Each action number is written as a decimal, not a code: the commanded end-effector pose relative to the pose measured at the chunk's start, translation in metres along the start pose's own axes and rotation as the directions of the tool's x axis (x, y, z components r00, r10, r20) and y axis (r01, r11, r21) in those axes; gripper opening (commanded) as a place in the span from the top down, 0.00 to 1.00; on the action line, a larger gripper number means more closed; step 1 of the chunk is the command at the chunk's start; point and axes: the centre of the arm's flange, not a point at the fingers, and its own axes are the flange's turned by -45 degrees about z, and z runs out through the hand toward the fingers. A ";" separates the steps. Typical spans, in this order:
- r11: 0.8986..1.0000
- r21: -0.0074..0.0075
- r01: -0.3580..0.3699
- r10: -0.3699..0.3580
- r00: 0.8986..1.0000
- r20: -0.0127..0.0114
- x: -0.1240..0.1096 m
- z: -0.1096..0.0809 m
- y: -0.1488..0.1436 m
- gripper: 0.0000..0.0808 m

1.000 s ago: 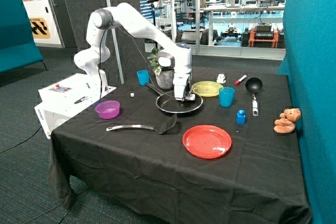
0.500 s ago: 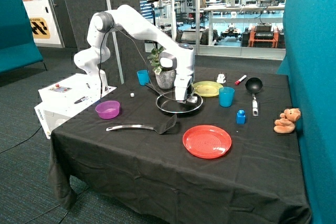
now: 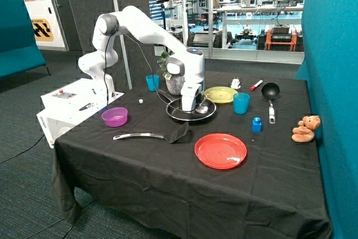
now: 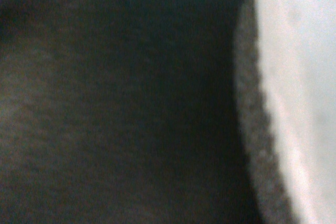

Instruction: Clean the pan

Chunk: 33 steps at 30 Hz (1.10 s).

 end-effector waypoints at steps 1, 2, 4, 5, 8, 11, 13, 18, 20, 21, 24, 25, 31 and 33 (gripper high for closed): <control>1.000 0.002 -0.021 0.021 1.000 -0.004 -0.014 -0.001 0.021 1.00; 1.000 0.002 -0.021 0.021 1.000 -0.004 -0.015 -0.001 0.022 1.00; 1.000 0.002 -0.025 0.025 1.000 -0.004 -0.021 -0.001 0.026 1.00; 1.000 0.002 -0.021 0.021 1.000 -0.004 -0.024 0.000 0.027 1.00; 1.000 0.002 -0.019 0.019 1.000 -0.004 -0.035 0.001 0.032 1.00; 1.000 0.002 -0.021 0.021 1.000 -0.004 -0.044 0.003 0.036 1.00; 1.000 0.002 -0.025 0.025 1.000 -0.004 -0.051 0.004 0.037 1.00; 1.000 0.002 -0.007 0.007 1.000 -0.004 -0.066 0.008 0.034 1.00; 1.000 0.002 -0.001 0.001 1.000 -0.004 -0.069 0.009 0.030 1.00; 1.000 0.002 0.006 -0.006 1.000 -0.004 -0.071 0.010 0.028 1.00; 1.000 0.002 0.022 -0.022 1.000 -0.004 -0.073 0.012 0.018 1.00; 1.000 0.002 0.027 -0.027 1.000 -0.004 -0.074 0.012 0.015 1.00; 0.997 0.002 0.074 -0.074 0.997 -0.004 -0.074 0.012 -0.011 1.00; 0.996 0.002 0.092 -0.092 0.996 -0.004 -0.072 0.010 -0.020 1.00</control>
